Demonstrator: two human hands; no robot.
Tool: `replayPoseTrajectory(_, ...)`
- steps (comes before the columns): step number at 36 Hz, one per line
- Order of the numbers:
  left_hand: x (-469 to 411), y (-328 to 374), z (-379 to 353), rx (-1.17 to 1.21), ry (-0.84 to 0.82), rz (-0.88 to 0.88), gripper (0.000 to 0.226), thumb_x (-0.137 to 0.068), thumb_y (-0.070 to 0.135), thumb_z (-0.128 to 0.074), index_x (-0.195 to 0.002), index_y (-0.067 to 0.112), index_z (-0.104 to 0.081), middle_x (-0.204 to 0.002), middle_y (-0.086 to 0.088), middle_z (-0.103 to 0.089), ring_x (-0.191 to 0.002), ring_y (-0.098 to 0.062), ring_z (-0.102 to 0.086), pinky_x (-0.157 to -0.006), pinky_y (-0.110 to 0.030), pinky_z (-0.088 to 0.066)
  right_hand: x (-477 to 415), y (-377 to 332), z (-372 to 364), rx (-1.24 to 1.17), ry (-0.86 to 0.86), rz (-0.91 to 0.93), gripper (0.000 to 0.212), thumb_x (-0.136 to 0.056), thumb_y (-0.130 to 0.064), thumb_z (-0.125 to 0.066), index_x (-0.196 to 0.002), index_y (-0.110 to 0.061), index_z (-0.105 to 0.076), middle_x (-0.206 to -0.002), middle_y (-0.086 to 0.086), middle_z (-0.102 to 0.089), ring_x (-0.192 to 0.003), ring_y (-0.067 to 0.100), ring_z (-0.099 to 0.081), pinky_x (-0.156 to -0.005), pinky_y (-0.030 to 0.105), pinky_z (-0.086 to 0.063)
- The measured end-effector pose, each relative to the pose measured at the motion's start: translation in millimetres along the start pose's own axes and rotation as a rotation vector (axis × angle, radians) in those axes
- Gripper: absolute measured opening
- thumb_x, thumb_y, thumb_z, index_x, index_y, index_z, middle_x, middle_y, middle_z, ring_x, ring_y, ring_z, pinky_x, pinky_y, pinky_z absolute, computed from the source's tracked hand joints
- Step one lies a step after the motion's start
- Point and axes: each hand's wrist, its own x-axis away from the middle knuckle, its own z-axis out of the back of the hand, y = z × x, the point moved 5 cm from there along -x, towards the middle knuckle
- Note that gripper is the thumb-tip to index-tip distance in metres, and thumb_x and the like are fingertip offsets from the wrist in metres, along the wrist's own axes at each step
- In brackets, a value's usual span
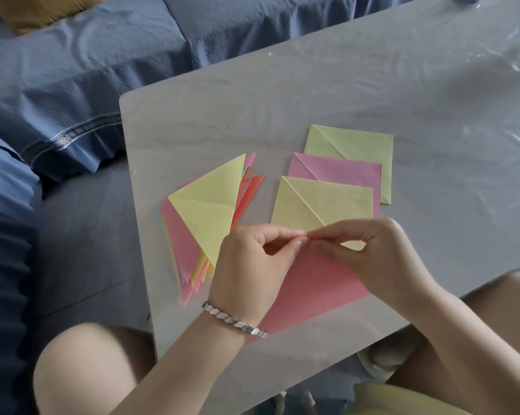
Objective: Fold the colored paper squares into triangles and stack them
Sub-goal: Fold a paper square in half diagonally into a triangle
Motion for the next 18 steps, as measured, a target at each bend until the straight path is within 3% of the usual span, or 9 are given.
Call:
replayPoseTrajectory(3, -1, -2, -2, 0.009, 0.037, 0.008, 0.008, -0.077, 0.013, -0.072, -0.076, 0.021, -0.074, -0.066, 0.015, -0.068, -0.062, 0.0, -0.063, -0.061, -0.011, -0.047, -4, 0, 3, 0.127, 0.06, 0.073, 0.011, -0.078, -0.022, -0.073, -0.083, -0.032, -0.074, -0.079, -0.017, -0.07, -0.08, -0.001, -0.064, -0.074, 0.008, -0.043)
replayPoseTrajectory(5, -5, -9, -3, 0.056, 0.09, 0.063, 0.009, -0.078, 0.011, -0.071, -0.074, 0.02, -0.073, -0.067, 0.014, -0.068, -0.061, 0.0, -0.062, -0.062, -0.012, -0.048, -6, -6, 4, 0.33, 0.213, 0.256, 0.014, -0.079, -0.024, -0.068, -0.089, -0.02, -0.075, -0.094, -0.005, -0.071, -0.094, 0.011, -0.063, -0.084, 0.026, -0.049)
replayPoseTrajectory(7, -14, -20, -2, 0.083, 0.14, 0.127, 0.014, -0.079, 0.01, -0.07, -0.07, 0.021, -0.07, -0.065, 0.016, -0.066, -0.059, 0.001, -0.061, -0.063, -0.012, -0.049, -4, -2, -5, 0.44, 0.258, 0.376, 0.021, -0.083, -0.027, -0.062, -0.096, -0.014, -0.073, -0.114, 0.004, -0.064, -0.112, 0.022, -0.053, -0.094, 0.042, -0.044)
replayPoseTrajectory(10, -26, -43, 0, 0.104, 0.226, 0.238, 0.011, -0.079, 0.008, -0.069, -0.072, 0.017, -0.072, -0.069, 0.006, -0.068, -0.058, -0.007, -0.059, -0.066, -0.023, -0.05, 2, 11, -27, 0.488, 0.104, 0.422, 0.027, -0.087, -0.03, -0.052, -0.102, -0.017, -0.07, -0.124, 0.003, -0.06, -0.122, 0.02, -0.047, -0.1, 0.046, -0.04)
replayPoseTrajectory(13, -35, -61, 1, 0.062, 0.292, 0.281, 0.007, -0.081, 0.009, -0.067, -0.083, 0.007, -0.074, -0.08, -0.007, -0.072, -0.065, -0.011, -0.058, -0.064, -0.018, -0.044, 11, 33, -49, 0.596, -0.094, 0.427, 0.033, -0.088, -0.032, -0.045, -0.106, -0.018, -0.069, -0.125, 0.001, -0.06, -0.122, 0.02, -0.052, -0.1, 0.044, -0.042)
replayPoseTrajectory(18, -42, -84, -1, -0.06, 0.32, 0.324, 0.011, -0.082, 0.009, -0.065, -0.089, 0.004, -0.073, -0.091, -0.008, -0.072, -0.077, -0.012, -0.059, -0.07, -0.015, -0.04, 17, 65, -66, 0.719, -0.335, 0.384, 0.039, -0.09, -0.035, -0.036, -0.101, -0.023, -0.071, -0.123, -0.005, -0.062, -0.12, 0.015, -0.054, -0.096, 0.04, -0.047)
